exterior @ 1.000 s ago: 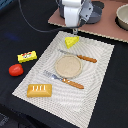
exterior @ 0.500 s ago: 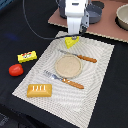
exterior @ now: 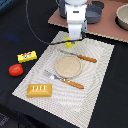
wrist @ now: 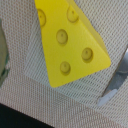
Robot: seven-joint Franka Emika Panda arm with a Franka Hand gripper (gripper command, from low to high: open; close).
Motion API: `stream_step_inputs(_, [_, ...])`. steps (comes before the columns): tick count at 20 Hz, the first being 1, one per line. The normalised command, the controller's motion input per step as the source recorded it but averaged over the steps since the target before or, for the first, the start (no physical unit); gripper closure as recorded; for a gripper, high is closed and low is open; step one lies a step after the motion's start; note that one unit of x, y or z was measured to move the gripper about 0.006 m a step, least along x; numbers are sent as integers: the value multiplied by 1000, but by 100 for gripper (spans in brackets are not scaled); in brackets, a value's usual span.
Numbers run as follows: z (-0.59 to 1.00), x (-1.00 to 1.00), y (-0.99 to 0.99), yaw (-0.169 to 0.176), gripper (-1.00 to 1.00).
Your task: Interact with the objects in diverse but meaningful ways.
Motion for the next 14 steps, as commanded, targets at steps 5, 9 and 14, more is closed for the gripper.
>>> stream_step_inputs(5, [-306,-71,-8,70,-100])
stream_step_inputs(9, [-301,-81,-17,66,-100])
stream_step_inputs(14, [-256,-55,-13,66,100])
